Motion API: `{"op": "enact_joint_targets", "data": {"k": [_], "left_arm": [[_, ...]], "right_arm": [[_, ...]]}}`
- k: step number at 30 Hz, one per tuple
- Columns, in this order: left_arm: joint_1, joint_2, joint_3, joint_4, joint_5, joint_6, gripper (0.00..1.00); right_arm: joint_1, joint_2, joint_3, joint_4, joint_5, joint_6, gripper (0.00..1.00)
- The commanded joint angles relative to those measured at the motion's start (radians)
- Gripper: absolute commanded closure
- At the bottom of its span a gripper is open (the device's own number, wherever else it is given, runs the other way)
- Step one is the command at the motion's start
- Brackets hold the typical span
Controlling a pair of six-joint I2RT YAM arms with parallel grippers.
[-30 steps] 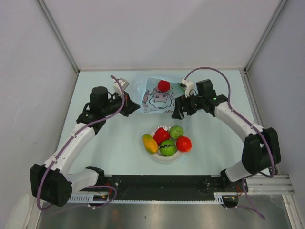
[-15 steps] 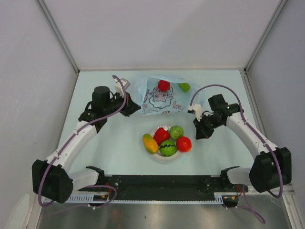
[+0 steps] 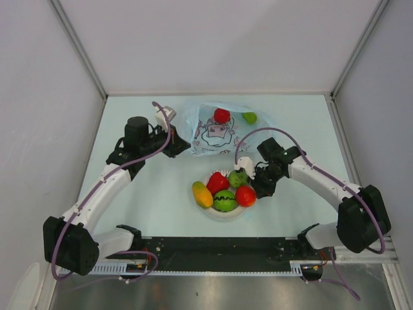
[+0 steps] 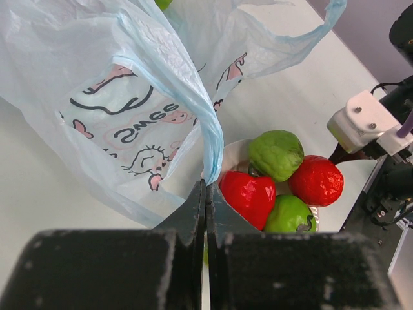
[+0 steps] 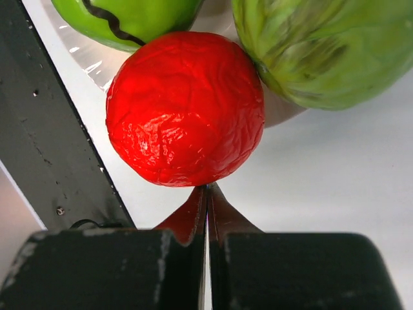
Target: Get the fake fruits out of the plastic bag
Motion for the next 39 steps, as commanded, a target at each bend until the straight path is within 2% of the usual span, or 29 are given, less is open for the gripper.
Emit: {"op": "enact_joint_targets", "data": {"k": [1, 10, 14, 18, 21, 22, 23, 25, 27, 28, 31, 35, 38, 39], "left_arm": [[0.007, -0.026, -0.003, 0.02, 0.01, 0.014, 1.0], [0.007, -0.016, 0.003, 0.026, 0.016, 0.007, 1.0], [0.007, -0.014, 0.012, 0.016, 0.011, 0.012, 1.0], [0.009, -0.012, 0.011, 0.011, 0.011, 0.015, 1.0], [0.007, -0.017, 0.011, 0.002, 0.014, 0.015, 1.0], [0.007, -0.019, 0.014, -0.004, 0.016, 0.015, 1.0], [0.007, -0.019, 0.017, -0.006, 0.016, 0.015, 1.0], [0.007, -0.02, 0.029, -0.013, 0.022, 0.018, 1.0], [0.007, -0.019, 0.043, -0.027, 0.027, 0.023, 1.0], [0.009, -0.017, 0.058, -0.035, 0.027, 0.024, 1.0], [0.007, -0.016, 0.098, -0.056, 0.031, 0.04, 1.0], [0.007, -0.003, 0.134, -0.053, 0.037, 0.046, 1.0], [0.007, 0.007, 0.141, -0.046, 0.045, 0.038, 1.0], [0.007, 0.007, 0.143, -0.046, 0.044, 0.04, 1.0]], "right_arm": [[0.013, 0.011, 0.001, 0.032, 0.025, -0.008, 1.0], [-0.023, -0.004, 0.004, 0.026, 0.054, -0.003, 1.0], [-0.066, -0.044, 0.037, -0.04, 0.086, -0.038, 1.0], [-0.104, -0.087, 0.127, -0.06, 0.069, -0.003, 1.0], [-0.11, -0.084, 0.271, 0.01, 0.014, 0.127, 1.0], [-0.11, -0.066, 0.335, 0.085, 0.005, 0.173, 0.97], [-0.11, -0.053, 0.366, 0.131, -0.004, 0.254, 0.87], [-0.109, -0.018, 0.403, 0.285, 0.002, 0.333, 0.5], [-0.103, 0.059, 0.437, 0.381, 0.034, 0.399, 0.42], [-0.095, 0.091, 0.454, 0.447, 0.058, 0.405, 0.39], [-0.07, 0.244, 0.529, 0.513, 0.156, 0.408, 0.4], [-0.072, 0.411, 0.658, 0.527, 0.152, 0.486, 0.39], [-0.072, 0.533, 0.742, 0.564, 0.202, 0.567, 0.35], [-0.07, 0.58, 0.757, 0.578, 0.221, 0.587, 0.3]]}}
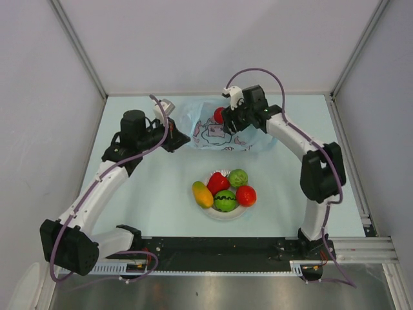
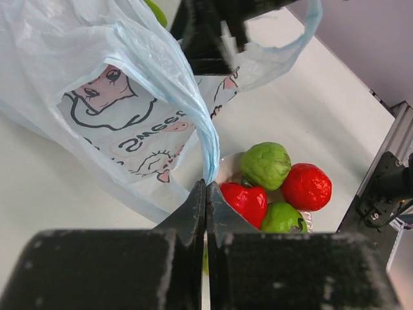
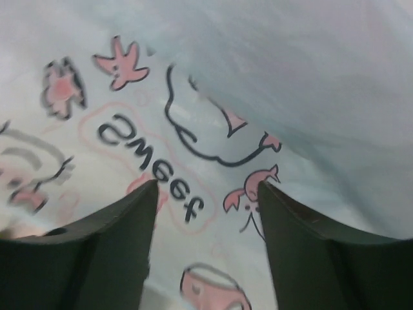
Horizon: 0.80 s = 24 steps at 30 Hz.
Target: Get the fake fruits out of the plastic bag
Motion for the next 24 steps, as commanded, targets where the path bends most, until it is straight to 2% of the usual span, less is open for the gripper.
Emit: {"op": "enact_joint_targets", "data": {"k": [1, 5, 10, 17, 21, 24], "left_arm": [[0.007, 0.013, 0.041, 0.013, 0.032, 0.017, 1.0], [0.007, 0.016, 0.023, -0.004, 0.035, 0.03, 1.0], [0.007, 0.027, 0.014, -0.038, 0.054, 0.054, 1.0], [0.007, 0.054, 0.012, -0.07, 0.051, 0.079, 1.0], [0.007, 0.073, 0.011, -0.072, 0.046, 0.073, 1.0], [0.005, 0.08, 0.018, -0.09, 0.04, 0.079, 1.0]], "right_arm": [[0.001, 0.115, 0.142, 0.128, 0.119, 0.165, 0.26], [0.018, 0.212, 0.216, 0.171, 0.19, 0.193, 0.01], [0.038, 0.349, 0.303, 0.2, 0.287, 0.223, 0.0], [0.038, 0.569, 0.515, 0.217, 0.4, 0.249, 0.0], [0.04, 0.673, 0.654, 0.249, 0.434, 0.231, 0.0], [0.053, 0.725, 0.685, 0.272, 0.502, 0.184, 0.0]]}}
